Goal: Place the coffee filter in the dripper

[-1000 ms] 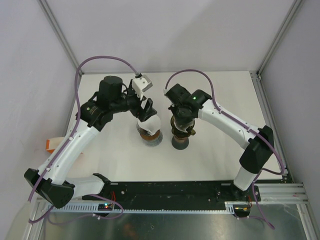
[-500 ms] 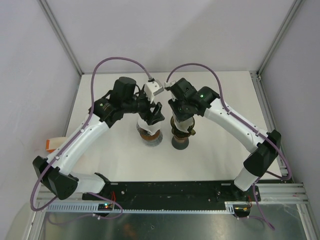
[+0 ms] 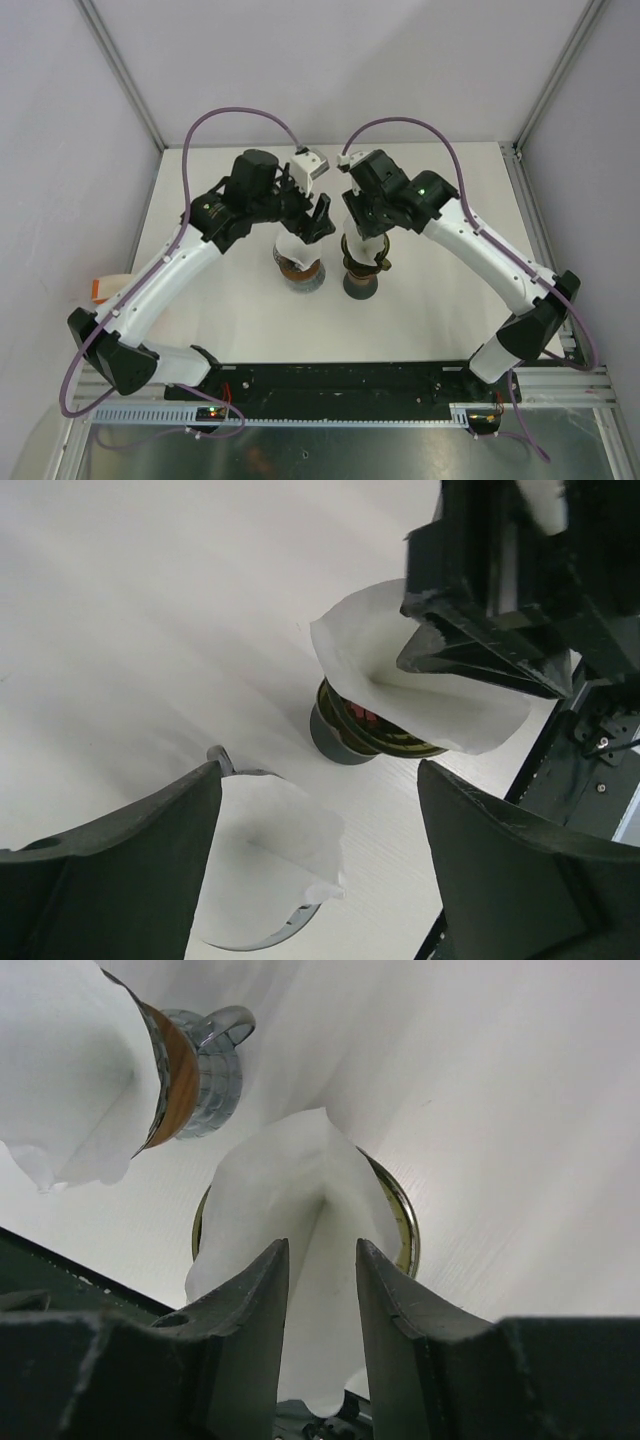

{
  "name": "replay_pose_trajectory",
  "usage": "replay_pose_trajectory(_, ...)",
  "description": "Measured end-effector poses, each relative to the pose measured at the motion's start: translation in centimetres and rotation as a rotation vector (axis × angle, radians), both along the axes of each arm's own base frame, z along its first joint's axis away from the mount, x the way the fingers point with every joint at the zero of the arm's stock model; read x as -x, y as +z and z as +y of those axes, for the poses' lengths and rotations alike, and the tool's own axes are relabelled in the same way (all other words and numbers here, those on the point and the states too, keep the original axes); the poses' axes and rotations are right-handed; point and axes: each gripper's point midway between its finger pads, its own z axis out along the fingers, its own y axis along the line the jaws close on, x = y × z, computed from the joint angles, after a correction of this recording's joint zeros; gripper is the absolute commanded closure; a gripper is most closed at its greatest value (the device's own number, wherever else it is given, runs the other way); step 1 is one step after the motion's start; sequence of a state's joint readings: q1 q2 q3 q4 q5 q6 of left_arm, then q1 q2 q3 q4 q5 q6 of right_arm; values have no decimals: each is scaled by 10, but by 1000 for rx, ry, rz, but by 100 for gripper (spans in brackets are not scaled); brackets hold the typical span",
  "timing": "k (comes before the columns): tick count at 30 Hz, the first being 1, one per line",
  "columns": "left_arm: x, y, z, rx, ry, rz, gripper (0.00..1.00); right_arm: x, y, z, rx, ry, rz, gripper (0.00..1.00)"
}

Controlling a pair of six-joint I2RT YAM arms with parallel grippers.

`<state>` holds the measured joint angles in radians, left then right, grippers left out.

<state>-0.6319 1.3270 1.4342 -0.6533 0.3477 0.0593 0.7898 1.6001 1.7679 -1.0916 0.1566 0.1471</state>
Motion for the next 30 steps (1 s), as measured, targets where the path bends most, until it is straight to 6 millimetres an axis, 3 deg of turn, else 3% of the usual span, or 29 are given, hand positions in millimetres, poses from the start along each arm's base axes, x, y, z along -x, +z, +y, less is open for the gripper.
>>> replay_pose_trajectory(7,-3,4,-14,13,57,32,15,2,42,-15,-91,-53,-115,51)
replay_pose_trajectory(11,-5,-7,-29,2,66,70,15,3,58,-38,-146,-118,-179,52)
replay_pose_trajectory(15,-8,-29,-39,-34,72,119,17,-1,39,-53,-133,-168,-158,53)
replay_pose_trajectory(20,-13,-45,-42,-65,90,145,21,0,0,-54,-118,-169,-68,54)
replay_pose_trajectory(26,-14,-46,-42,-66,97,149,26,-4,9,-44,-176,-151,-91,55)
replay_pose_trajectory(30,-15,-45,-41,-67,104,146,32,-4,19,-48,-189,-163,-128,55)
